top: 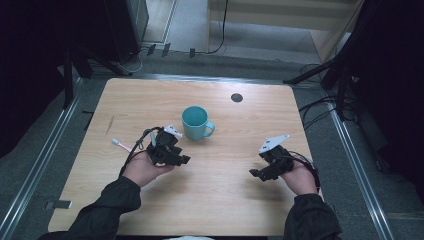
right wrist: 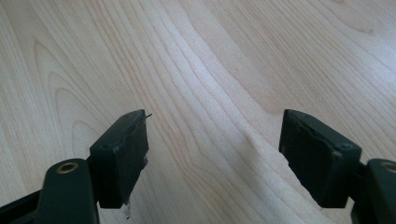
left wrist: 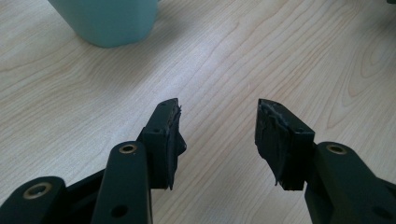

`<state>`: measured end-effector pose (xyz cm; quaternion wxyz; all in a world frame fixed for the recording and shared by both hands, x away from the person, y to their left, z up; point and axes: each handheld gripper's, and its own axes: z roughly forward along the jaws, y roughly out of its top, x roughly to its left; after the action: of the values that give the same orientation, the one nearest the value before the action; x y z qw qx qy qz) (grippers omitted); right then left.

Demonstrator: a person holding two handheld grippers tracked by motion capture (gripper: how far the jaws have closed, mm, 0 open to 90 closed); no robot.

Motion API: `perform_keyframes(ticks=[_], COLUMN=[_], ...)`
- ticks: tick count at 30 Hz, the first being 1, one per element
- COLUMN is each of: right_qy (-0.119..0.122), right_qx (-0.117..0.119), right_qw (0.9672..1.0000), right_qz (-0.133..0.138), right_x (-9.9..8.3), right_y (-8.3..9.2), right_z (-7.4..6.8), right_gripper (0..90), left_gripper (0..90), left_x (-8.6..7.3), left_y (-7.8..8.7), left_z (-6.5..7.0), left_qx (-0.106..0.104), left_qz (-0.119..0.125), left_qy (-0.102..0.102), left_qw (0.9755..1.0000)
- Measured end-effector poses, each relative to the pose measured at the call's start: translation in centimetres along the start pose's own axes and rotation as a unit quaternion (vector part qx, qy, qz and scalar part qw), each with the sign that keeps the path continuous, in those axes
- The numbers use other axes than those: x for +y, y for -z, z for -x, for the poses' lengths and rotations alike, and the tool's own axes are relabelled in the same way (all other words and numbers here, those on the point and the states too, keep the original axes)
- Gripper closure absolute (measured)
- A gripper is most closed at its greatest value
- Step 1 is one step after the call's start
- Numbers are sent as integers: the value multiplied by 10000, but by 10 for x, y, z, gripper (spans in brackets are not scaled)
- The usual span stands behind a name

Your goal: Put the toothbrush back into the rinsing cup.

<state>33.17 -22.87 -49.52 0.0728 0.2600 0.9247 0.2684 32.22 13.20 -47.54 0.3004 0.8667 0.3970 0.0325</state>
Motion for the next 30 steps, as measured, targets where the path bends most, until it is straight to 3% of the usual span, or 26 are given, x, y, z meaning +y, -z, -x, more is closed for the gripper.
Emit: perform_keyframes(ticks=[20,30], right_qy=[31,75], right_qx=[5,6], right_qw=[10000,10000], right_qz=[-8,17], right_x=[2,3], right_y=[-1,-1], right_z=[-2,-2], right_gripper=[238,242], left_gripper=[486,531], left_x=[-4,-4], left_y=[1,1], left_z=[-5,-7], left_qx=[-33,113], left_qz=[4,-101], left_qy=[99,162], left_qw=[9999,9998])
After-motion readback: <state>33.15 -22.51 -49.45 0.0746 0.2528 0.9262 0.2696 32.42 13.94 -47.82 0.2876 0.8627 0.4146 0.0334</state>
